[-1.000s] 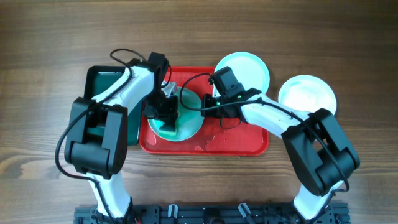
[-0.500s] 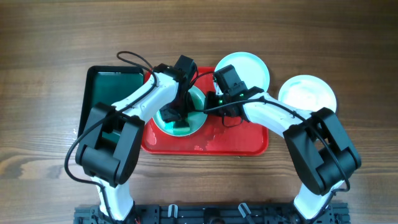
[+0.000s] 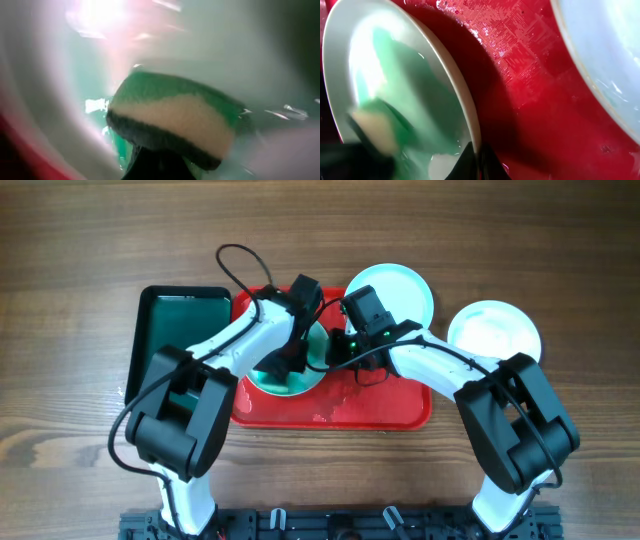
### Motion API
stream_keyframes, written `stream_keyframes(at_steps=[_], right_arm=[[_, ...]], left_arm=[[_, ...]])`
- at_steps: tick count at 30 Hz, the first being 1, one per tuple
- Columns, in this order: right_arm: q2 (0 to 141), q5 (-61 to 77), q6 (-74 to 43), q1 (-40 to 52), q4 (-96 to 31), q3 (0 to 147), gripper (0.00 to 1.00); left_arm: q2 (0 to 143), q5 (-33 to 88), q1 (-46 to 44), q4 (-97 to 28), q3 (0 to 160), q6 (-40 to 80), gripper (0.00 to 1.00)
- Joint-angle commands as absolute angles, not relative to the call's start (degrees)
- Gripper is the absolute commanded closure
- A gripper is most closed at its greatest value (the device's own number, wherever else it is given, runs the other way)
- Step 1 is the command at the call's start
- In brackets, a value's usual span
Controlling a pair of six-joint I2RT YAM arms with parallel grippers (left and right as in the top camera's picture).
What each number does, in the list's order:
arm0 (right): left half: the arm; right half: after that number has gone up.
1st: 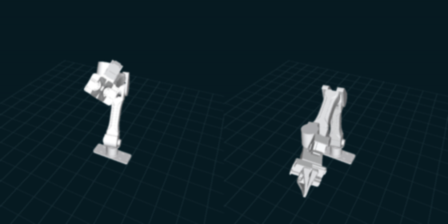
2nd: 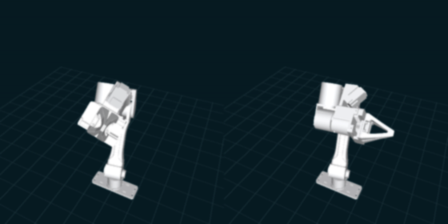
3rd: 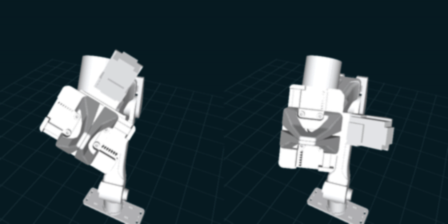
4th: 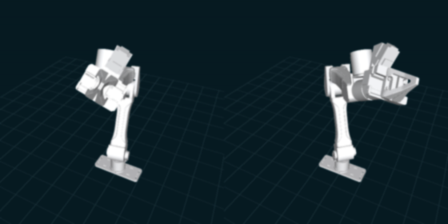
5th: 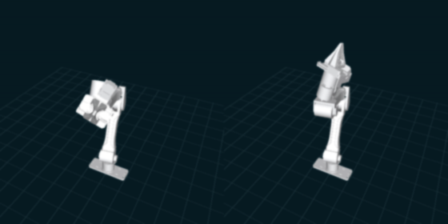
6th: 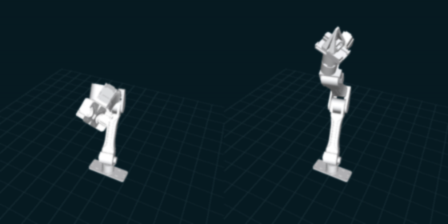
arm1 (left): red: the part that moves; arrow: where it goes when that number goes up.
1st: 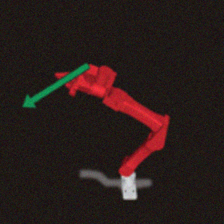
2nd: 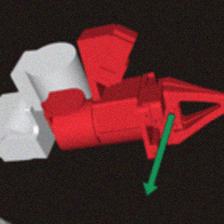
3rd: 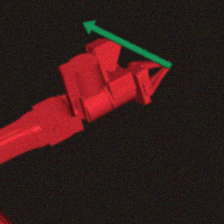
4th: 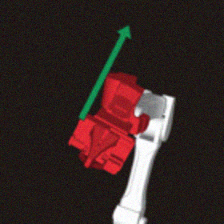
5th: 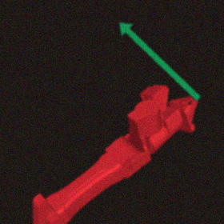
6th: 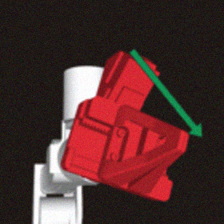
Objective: Clean dirty plates on tray and stack at the side
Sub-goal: 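Hold the plate with the right gripper and scrub it with the sponge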
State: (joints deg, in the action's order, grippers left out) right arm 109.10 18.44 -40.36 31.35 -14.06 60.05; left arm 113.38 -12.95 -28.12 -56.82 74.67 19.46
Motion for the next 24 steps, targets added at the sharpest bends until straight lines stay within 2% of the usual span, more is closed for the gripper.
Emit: stream_keyframes(at_steps=[1, 5, 7, 12, 14, 16, 21, 24], right_arm=[[110.3, 18.4, -40.5, 31.2, -14.4, 60.4, 0.96], [110.3, 18.5, -40.5, 31.2, -14.4, 60.4, 0.96], [110.3, 18.5, -40.5, 31.2, -14.4, 60.4, 0.96], [110.3, 18.5, -40.0, 31.2, -14.6, 60.4, 0.96], [110.3, 19.1, -39.4, 31.2, -14.6, 60.4, 0.96], [110.3, 19.1, -39.4, 31.2, -14.6, 60.4, 0.96], [110.3, 19.1, -39.4, 31.2, -14.5, 60.4, 0.96], [110.3, 19.1, -39.4, 31.2, -14.5, 60.4, 0.96]], left_arm=[[115.8, -39.7, -27.0, -55.8, 73.1, 32.4, 0.96], [115.8, -40.0, -27.2, -49.8, 73.1, 32.6, 0.96], [115.8, -34.0, -27.4, -46.5, 73.1, 32.6, 0.96], [115.7, -7.4, -27.4, -39.0, 73.5, 30.1, 0.96], [115.6, 11.0, -27.4, -35.4, 74.4, 23.6, 0.96], [115.6, 23.5, -27.4, -34.5, 75.0, 19.7, 0.96], [115.6, 23.7, -24.9, -35.4, 75.4, 20.8, 0.96], [115.6, 10.4, -21.0, -35.3, 75.4, 28.3, 0.96]])
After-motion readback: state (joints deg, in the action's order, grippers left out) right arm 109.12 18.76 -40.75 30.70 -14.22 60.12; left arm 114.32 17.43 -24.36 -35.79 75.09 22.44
